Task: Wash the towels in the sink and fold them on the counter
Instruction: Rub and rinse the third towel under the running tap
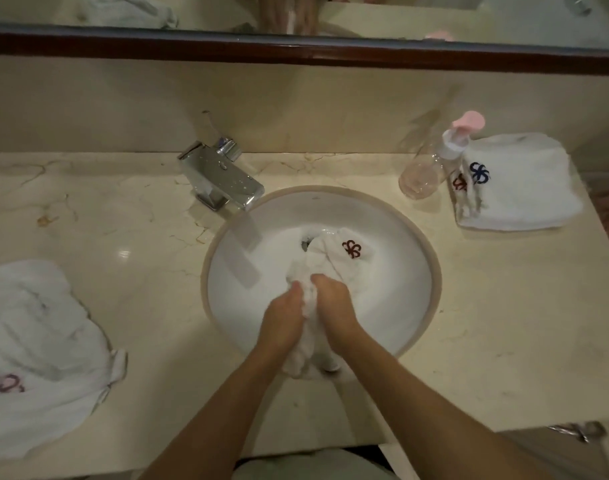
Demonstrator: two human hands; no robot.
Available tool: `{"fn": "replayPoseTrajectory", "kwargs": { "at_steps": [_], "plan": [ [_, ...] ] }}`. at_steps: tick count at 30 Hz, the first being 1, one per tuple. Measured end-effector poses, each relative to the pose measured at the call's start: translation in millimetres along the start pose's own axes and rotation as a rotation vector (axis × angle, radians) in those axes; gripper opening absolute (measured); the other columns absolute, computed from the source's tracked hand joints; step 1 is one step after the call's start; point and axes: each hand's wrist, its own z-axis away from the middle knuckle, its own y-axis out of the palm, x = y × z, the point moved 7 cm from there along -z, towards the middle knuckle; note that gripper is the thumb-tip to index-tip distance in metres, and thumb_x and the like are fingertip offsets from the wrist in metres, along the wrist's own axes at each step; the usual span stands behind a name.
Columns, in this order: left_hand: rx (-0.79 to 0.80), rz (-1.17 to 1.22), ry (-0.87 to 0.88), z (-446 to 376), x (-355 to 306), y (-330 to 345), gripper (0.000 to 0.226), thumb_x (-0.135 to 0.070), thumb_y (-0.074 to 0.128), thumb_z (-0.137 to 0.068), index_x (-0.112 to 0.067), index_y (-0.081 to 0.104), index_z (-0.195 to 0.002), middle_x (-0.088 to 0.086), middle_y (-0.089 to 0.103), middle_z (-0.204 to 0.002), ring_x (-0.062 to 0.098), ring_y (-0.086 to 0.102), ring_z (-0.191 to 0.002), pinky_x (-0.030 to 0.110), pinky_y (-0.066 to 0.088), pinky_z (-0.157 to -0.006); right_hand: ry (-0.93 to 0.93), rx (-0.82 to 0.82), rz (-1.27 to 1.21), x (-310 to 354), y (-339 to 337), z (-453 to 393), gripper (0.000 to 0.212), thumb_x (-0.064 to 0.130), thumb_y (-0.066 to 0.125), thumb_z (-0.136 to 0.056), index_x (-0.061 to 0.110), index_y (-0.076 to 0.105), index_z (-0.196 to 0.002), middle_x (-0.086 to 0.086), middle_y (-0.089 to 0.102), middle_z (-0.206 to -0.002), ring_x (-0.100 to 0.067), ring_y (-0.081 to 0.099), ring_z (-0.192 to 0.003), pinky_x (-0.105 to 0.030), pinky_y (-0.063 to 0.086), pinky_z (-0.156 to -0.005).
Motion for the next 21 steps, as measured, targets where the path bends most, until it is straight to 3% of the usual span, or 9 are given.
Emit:
{"fn": "replayPoseTrajectory", "kwargs": {
  "at_steps": [2, 5, 8, 12, 14, 15, 16, 18, 21],
  "plan": [
    [-0.05, 0.081, -0.08, -11.8, 1.8, -17.5, 0.047, -0.041, 0.032, -0.106, -0.011, 0.067, -0.112, 0.01, 0.067, -0.114, 0.025, 0.06, -0.098, 0.028, 0.04, -0.082, -0.042, 0.041, 0.02, 2.2, 14.1, 16.4, 0.026, 0.025, 0.046, -0.095, 0.019, 0.057, -0.073, -0.004, 0.062, -0.077, -0.016, 0.054, -0.074, -0.031, 0.044, -0.07],
    [0.088, -0.193, 0.182, 15.9, -19.7, -1.5, 0.041, -0.038, 0.031, -0.103, -0.016, 0.066, -0.094, 0.003, 0.066, -0.098, 0.022, 0.06, -0.088, 0.032, 0.044, -0.076, 0.174, -0.084, -0.193, -7.1, -2.4, -9.1, 0.03, 0.029, 0.044, -0.091, 0.016, 0.051, -0.065, -0.003, 0.054, -0.069, -0.026, 0.052, -0.076, -0.043, 0.045, -0.073],
    [0.088, -0.139, 0.252, 23.2, -12.2, -3.1, 0.037, -0.029, 0.038, -0.103, -0.008, 0.057, -0.08, 0.004, 0.064, -0.082, 0.017, 0.052, -0.072, 0.029, 0.039, -0.065, 0.373, 0.031, -0.42, -10.7, -10.0, -11.8, 0.03, 0.027, 0.048, -0.099, 0.004, 0.065, -0.091, -0.01, 0.066, -0.087, -0.028, 0.062, -0.083, -0.037, 0.048, -0.077],
    [-0.122, 0.034, 0.069, -19.2, 2.8, -41.3, 0.031, -0.025, 0.043, -0.102, -0.005, 0.063, -0.089, 0.009, 0.066, -0.089, 0.023, 0.057, -0.083, 0.029, 0.04, -0.069, 0.379, 0.283, -1.071, -12.5, -14.9, 21.5, 0.053, 0.045, 0.044, -0.103, 0.003, 0.071, -0.12, -0.019, 0.07, -0.119, -0.032, 0.07, -0.106, -0.044, 0.049, -0.096],
    [-0.04, 0.14, -0.052, -34.2, 24.3, -42.5, 0.029, -0.034, 0.051, -0.1, -0.01, 0.067, -0.1, 0.016, 0.067, -0.093, 0.023, 0.06, -0.084, 0.028, 0.048, -0.075, 0.356, 0.221, -1.354, -28.4, -42.0, 25.0, 0.059, 0.049, 0.04, -0.104, 0.002, 0.063, -0.131, -0.022, 0.061, -0.134, -0.038, 0.06, -0.124, -0.048, 0.038, -0.112],
    [0.063, 0.315, -0.14, -36.7, 36.3, -37.0, 0.04, -0.044, 0.058, -0.094, -0.01, 0.068, -0.113, 0.027, 0.066, -0.104, 0.024, 0.063, -0.084, 0.035, 0.052, -0.089, 0.368, 0.172, -1.436, -41.2, -52.2, 23.2, 0.057, 0.045, 0.039, -0.104, 0.001, 0.061, -0.132, -0.022, 0.06, -0.137, -0.039, 0.058, -0.126, -0.048, 0.038, -0.113],
    [0.13, 0.499, -0.237, -33.9, 46.0, -32.8, 0.058, -0.053, 0.064, -0.087, -0.01, 0.065, -0.126, 0.034, 0.06, -0.116, 0.027, 0.066, -0.09, 0.046, 0.046, -0.106, 0.364, 0.095, -1.453, -50.9, -61.2, 24.0, 0.051, 0.037, 0.037, -0.105, 0.0, 0.065, -0.126, -0.021, 0.063, -0.133, -0.038, 0.061, -0.122, -0.045, 0.046, -0.107],
    [0.193, 0.781, -0.276, -22.7, 49.8, -26.2, 0.066, -0.05, 0.063, -0.09, -0.005, 0.056, -0.137, 0.025, 0.06, -0.131, 0.034, 0.062, -0.114, 0.051, 0.038, -0.112, 0.303, 0.013, -1.407, -61.6, -68.3, 27.1, 0.039, 0.02, 0.042, -0.099, 0.004, 0.077, -0.102, -0.016, 0.073, -0.114, -0.033, 0.068, -0.109, -0.036, 0.058, -0.088],
    [0.068, 0.787, -0.283, -10.5, 46.3, -20.2, 0.046, -0.029, 0.046, -0.103, -0.001, 0.049, -0.138, 0.015, 0.06, -0.127, 0.035, 0.059, -0.116, 0.04, 0.053, -0.085, 0.279, 0.006, -1.105, -52.8, -57.8, 34.8, 0.026, 0.029, 0.072, -0.083, 0.01, 0.077, -0.099, -0.005, 0.076, -0.087, -0.023, 0.068, -0.091, -0.035, 0.056, -0.084]
  ]
}}
